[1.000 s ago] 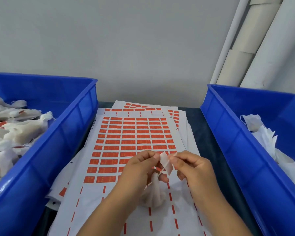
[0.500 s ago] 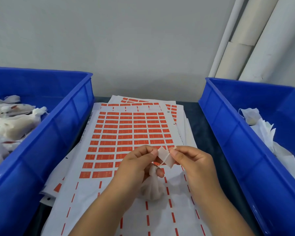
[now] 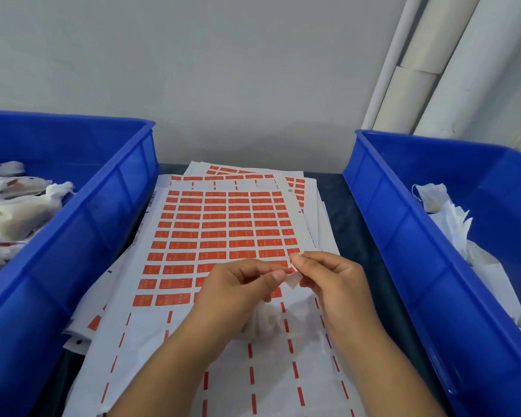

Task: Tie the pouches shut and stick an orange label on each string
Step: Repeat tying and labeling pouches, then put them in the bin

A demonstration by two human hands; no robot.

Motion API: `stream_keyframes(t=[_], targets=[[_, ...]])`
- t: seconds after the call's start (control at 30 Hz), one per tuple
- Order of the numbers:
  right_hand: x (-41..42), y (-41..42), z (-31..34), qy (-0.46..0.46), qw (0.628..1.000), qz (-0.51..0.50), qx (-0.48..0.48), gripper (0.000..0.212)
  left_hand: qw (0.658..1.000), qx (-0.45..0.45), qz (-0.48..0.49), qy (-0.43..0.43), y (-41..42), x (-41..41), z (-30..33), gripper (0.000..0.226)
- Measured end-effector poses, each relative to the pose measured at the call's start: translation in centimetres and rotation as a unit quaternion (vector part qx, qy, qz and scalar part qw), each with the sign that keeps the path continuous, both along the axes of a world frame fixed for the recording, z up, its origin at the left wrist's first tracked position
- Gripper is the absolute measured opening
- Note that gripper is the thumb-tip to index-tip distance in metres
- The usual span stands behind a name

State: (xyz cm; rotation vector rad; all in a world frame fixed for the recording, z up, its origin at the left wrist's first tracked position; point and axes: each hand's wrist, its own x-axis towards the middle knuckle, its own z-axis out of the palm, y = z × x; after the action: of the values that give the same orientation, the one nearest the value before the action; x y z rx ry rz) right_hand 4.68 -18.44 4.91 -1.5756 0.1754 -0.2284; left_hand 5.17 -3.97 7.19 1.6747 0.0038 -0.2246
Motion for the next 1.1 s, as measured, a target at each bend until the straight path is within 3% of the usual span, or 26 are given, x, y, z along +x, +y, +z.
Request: stream_keyframes(t=[0.43, 0.53, 0.67, 0.77, 1.1], targets=[[0.2, 0.0, -0.2, 0.013, 1.000, 0.020, 0.018, 0.006, 0.978, 0.117, -0.020, -0.169, -0.1, 0.1, -1.2, 0.030], [-0.1, 0.2, -0.2, 0.001, 0.998, 0.062, -0.002, 0.022, 0.973, 0.123, -0.026, -0.191, 0.0, 0.0, -1.3, 0.034], [-0.1, 0.2, -0.2, -0.016, 0.998, 0.057, -0.016, 0.027, 0.988, 0.033, 0.003, -0.150, 0.0, -0.2, -1.2, 0.017], [-0.3, 0.3, -0.2, -0.030, 0.995, 0.090, -0.025, 0.036, 0.990, 0.032, 0.019, -0.137, -0.1, 0.1, -1.5, 0.010], [0.1, 0.3, -0.8, -0.014, 0.995, 0.094, -0.003, 0.039, 0.996, -0.033, 0.027, -0.077, 0.4, 0.7, -1.7, 0.019]])
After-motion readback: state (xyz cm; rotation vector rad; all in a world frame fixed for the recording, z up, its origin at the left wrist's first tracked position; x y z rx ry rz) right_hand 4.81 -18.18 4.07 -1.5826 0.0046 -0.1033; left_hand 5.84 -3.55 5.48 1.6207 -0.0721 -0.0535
